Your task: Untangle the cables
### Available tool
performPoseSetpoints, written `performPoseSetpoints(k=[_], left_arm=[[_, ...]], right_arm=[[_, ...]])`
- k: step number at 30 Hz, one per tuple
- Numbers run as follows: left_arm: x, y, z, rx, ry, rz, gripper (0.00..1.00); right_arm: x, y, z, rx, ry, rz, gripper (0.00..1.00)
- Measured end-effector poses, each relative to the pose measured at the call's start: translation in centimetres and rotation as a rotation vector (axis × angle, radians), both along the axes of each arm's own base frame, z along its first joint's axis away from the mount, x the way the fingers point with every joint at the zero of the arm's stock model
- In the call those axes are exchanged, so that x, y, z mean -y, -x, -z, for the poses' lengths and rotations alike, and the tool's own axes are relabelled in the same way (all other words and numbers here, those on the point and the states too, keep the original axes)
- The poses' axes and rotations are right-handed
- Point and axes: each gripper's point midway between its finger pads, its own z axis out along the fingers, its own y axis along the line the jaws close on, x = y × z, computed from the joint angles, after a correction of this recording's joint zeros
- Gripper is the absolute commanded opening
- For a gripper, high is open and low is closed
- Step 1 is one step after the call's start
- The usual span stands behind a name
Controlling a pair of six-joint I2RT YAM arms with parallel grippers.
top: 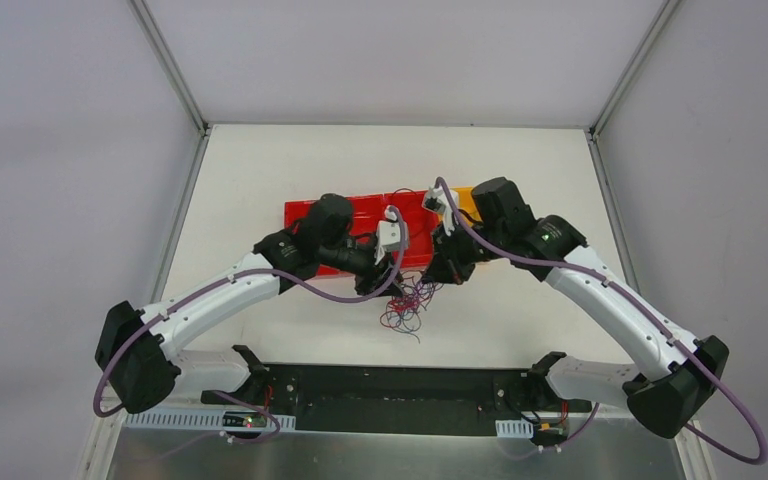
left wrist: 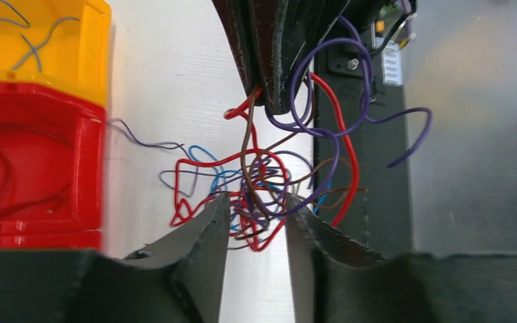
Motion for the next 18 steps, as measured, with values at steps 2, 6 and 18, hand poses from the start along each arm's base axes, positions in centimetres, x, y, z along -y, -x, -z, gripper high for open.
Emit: performPoseSetpoints(k=[2, 6, 18], left_arm=[[0.3, 0.1, 0.2, 0.000, -0.003, 0.006, 0.00], [0.2, 0.5, -0.3, 0.000, 0.008, 0.014, 0.00], [0.7, 2.5, -15.6, 0.010, 0.280, 0.037, 0.00]], right_arm=[[-0.1, 0.0, -0.1, 0.006, -0.004, -0.001, 0.00], [0.3, -1.1, 0.3, 0.048, 0.029, 0.040, 0.10], [1.2, -6.8, 8.4, 0.051, 0.206, 0.167, 0.22]])
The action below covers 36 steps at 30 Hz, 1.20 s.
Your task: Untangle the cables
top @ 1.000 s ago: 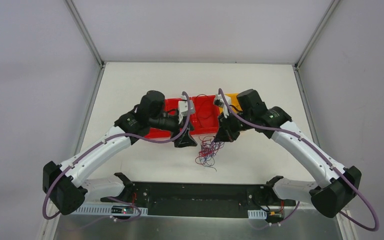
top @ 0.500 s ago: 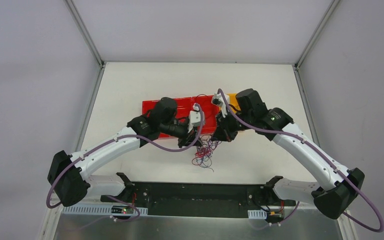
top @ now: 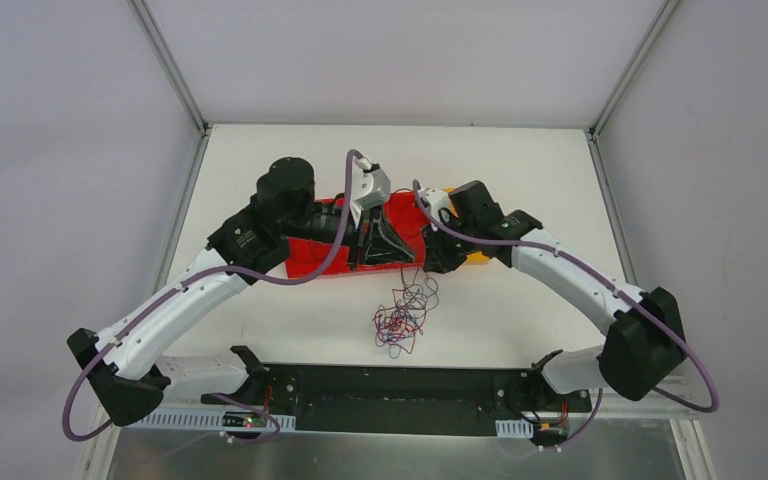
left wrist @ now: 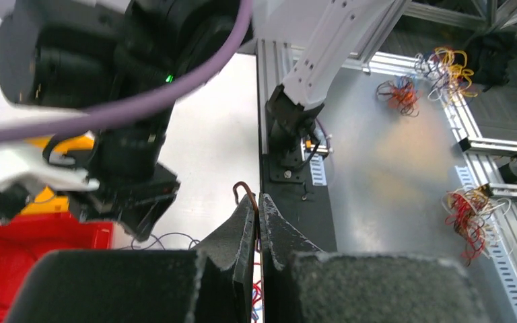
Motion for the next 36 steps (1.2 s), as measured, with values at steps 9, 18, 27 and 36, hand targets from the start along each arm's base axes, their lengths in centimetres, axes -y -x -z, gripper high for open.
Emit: performPoseSetpoints(k=[9, 18, 27, 36], left_arm=[[-0.8, -0.8, -6.3, -0.063, 0.102, -0.044, 0.00], [-2.2, -3.0, -8.5, -0.104, 0.141, -0.148, 0.00], [-1.3, -5.5, -6.3, -0.249, 0.104, -0.254, 0.00], [-1.3, -5.5, -6.9, -0.309, 0.118, -0.273, 0.00]], right_arm=[[2.1, -1.0, 4.4, -0.083, 0.060, 0.058, 0.57], [6.4, -4.4, -6.8, 0.002, -0.138, 0.247, 0.99], [1.5, 3.6, -17.6, 0.326, -0.539, 0.039, 0.99], [-7.9, 2.3, -8.1, 0.149, -0.472, -0.060, 0.75]])
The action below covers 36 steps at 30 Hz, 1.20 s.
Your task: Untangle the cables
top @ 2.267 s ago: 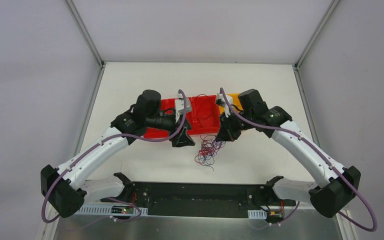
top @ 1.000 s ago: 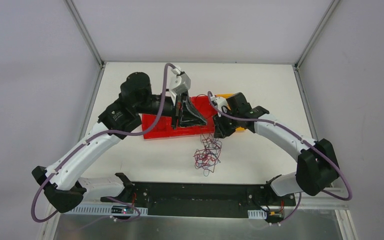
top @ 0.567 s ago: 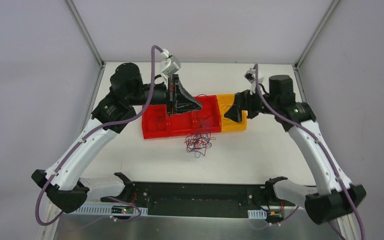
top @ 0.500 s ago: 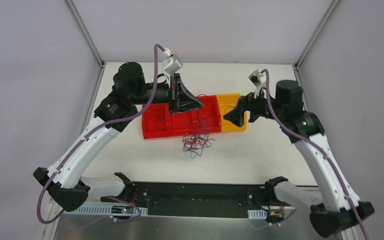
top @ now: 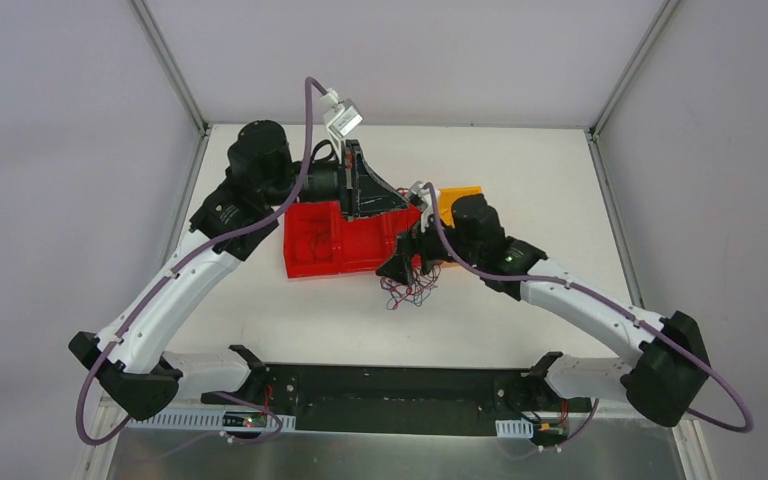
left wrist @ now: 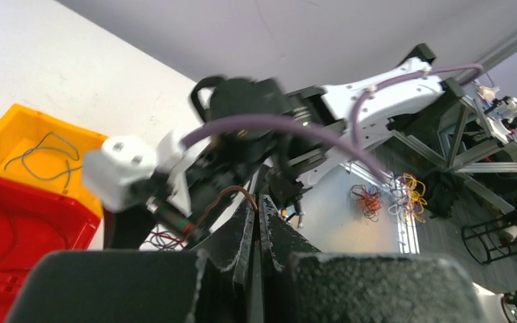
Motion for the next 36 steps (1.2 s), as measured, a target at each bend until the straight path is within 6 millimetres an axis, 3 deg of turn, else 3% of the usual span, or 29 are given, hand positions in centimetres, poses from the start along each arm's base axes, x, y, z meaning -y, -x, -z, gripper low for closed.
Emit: performPoseSetpoints(k=[3, 5, 7, 14, 16, 20, 24, 27, 31, 33, 36], left_arm=[[0.0, 0.5, -1.6, 0.021, 0.031, 0.024, 0.00], [-0.1, 0.7, -3.5, 0.050, 0.065, 0.038, 0.00], [-0.4, 0.8, -5.5, 0.076, 0.102, 0.047, 0.00], [-3.7, -1.7, -16.5, 0.258, 0.293, -0.025, 0.00], [-4.4, -1.4, -19.5, 0.321, 0.342, -0.031, 0.00], [-5.2, 0.0, -22.8, 0.408, 0.391, -0.021, 0.00], [-6.8, 0.0, -24.3, 0.458, 0.409, -0.068, 0.00], [-7.9, -0.9, -24.9, 0.484, 0.405, -0.116, 0.00], [-9.6, -3.0, -24.7, 0.464, 0.392, -0.203, 0.00], [-10.7, -4.5, -23.9, 0.440, 0.378, -0.270, 0.00], [-12.2, -6.2, -20.6, 0.385, 0.299, -0.364, 0.00]], right_arm=[[-0.7, -0.1, 2.0, 0.009, 0.030, -0.025, 0.48], [-0.4, -0.2, 3.6, 0.015, 0.056, -0.030, 0.41], [0.3, 0.0, 5.2, 0.009, 0.080, -0.032, 0.41], [3.2, 1.7, 10.5, -0.016, 0.199, -0.056, 0.45], [4.2, 2.1, 11.8, -0.018, 0.239, -0.068, 0.45], [5.9, 2.7, 13.9, -0.029, 0.316, -0.091, 0.44], [6.8, 3.1, 14.6, -0.030, 0.358, -0.111, 0.31], [7.1, 3.4, 14.9, -0.042, 0.380, -0.122, 0.30], [7.2, 3.3, 14.1, -0.059, 0.394, -0.122, 0.02], [7.3, 3.2, 13.6, -0.060, 0.394, -0.117, 0.00], [8.0, 3.7, 12.6, -0.070, 0.398, -0.109, 0.00]])
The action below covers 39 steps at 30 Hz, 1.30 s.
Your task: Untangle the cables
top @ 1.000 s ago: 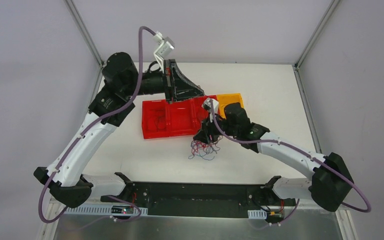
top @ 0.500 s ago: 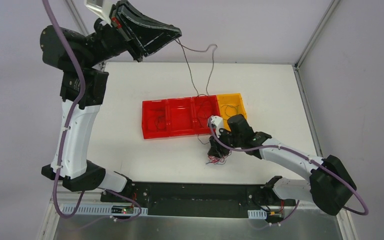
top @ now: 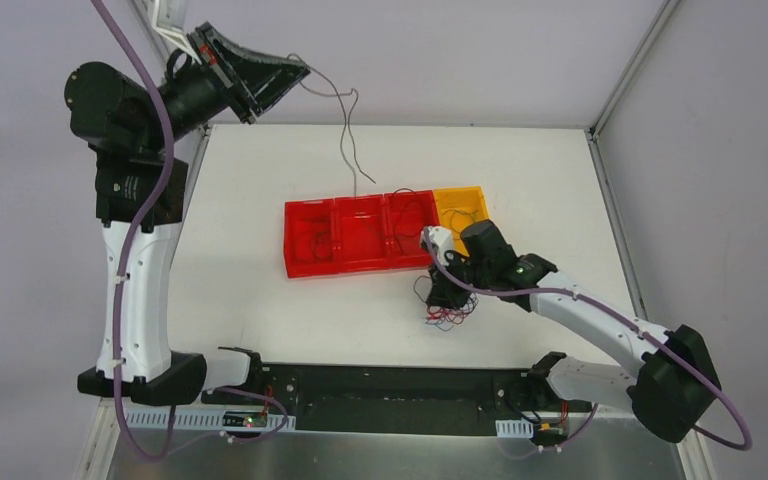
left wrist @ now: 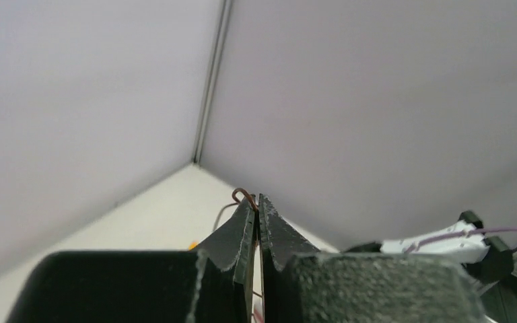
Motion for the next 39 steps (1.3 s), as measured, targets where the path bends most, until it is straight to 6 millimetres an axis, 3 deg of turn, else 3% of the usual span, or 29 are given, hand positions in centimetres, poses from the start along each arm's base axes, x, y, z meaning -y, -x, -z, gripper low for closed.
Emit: performPoseSetpoints(k=[2, 4, 9, 10, 12, 13, 14, 15, 19, 24, 29, 33, 39], left_arm=[[-0.9, -0.4, 3.5, -0.069, -0.056, -0.057, 0.00], [-1.6, -0.2, 7.7, -0.145, -0.112, -0.096, 0.00], [-2.9, 2.5, 22.2, -0.378, -0.319, -0.119, 0.00], [-3.0, 3.3, 25.3, -0.420, -0.375, -0.102, 0.11], [-3.2, 5.2, 30.7, -0.481, -0.483, -0.043, 0.53], [-3.3, 6.2, 32.9, -0.510, -0.531, -0.004, 0.67], [-3.3, 7.1, 34.6, -0.536, -0.567, 0.032, 0.86], [-3.3, 7.8, 35.6, -0.557, -0.589, 0.068, 0.97], [-1.9, 8.8, 35.3, -0.542, -0.618, 0.188, 0.99], [3.0, 9.0, 32.5, -0.451, -0.596, 0.376, 0.99], [6.7, 8.7, 31.2, -0.434, -0.485, 0.470, 0.85], [9.2, 7.9, 30.3, -0.370, -0.422, 0.529, 0.81], [11.8, 10.6, 29.2, -0.179, -0.424, 0.634, 0.65]], right_arm=[[0.1, 0.2, -1.4, -0.003, -0.009, 0.003, 0.00], [-0.3, 0.1, -4.0, 0.015, -0.049, 0.005, 0.00], [-1.1, 0.5, -10.5, 0.094, -0.182, -0.021, 0.00], [-1.2, 0.7, -11.3, 0.100, -0.197, -0.032, 0.00], [-1.2, 1.3, -12.2, 0.091, -0.209, -0.056, 0.00], [-1.2, 1.6, -12.4, 0.081, -0.207, -0.069, 0.00], [-1.2, 1.8, -12.5, 0.069, -0.201, -0.082, 0.00], [-1.1, 2.0, -12.5, 0.058, -0.192, -0.092, 0.00], [-1.0, 2.3, -12.0, 0.021, -0.143, -0.116, 0.00], [-1.5, 2.0, -12.5, 0.016, -0.112, -0.138, 0.00], [-2.2, 1.6, -13.4, 0.041, -0.112, -0.154, 0.00], [-2.5, 1.8, -13.9, 0.057, -0.106, -0.174, 0.00], [-3.1, 2.0, -14.4, 0.068, -0.103, -0.203, 0.00]])
